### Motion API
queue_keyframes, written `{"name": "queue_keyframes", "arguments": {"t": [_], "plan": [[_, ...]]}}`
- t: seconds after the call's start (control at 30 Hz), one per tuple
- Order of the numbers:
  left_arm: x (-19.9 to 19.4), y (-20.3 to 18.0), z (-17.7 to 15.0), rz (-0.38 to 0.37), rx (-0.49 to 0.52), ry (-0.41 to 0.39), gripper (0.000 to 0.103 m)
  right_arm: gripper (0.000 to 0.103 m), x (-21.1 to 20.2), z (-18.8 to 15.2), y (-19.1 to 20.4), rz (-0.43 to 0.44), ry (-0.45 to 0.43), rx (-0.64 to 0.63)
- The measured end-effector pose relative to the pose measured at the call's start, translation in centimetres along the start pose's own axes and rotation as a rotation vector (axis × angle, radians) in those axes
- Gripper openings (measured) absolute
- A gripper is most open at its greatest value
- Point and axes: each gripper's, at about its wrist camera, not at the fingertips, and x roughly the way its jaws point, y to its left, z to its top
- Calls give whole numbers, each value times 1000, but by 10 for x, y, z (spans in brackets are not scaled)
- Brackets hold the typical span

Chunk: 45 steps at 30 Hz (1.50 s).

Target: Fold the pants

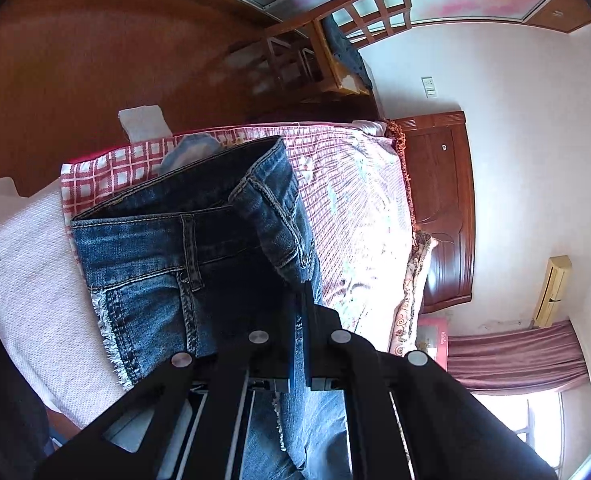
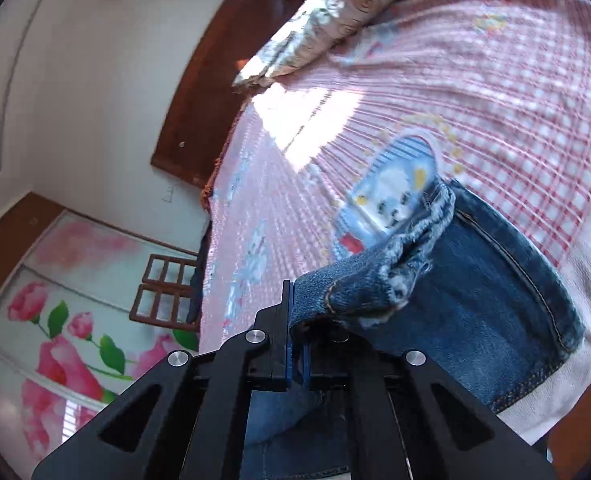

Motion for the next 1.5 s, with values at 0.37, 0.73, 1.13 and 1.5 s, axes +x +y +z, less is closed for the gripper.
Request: {"name": "queue_keyframes", "arguments": {"t": [0.37,0.73,1.13,1.5], "plan": [[-25,76,-16,133,45,14,2,0,-19,-36,-122,-154,98,148],[-12,95,-9,70,13,-2,18,53,-20,-36,-106,-82,114,212],[-19,82,-14,81,25,-44,5,2,-19,-36,-94,-236,146,79],[-16,99,-12,216,74,-12,20,2,-27,-33,-105,-311,192,88]]}}
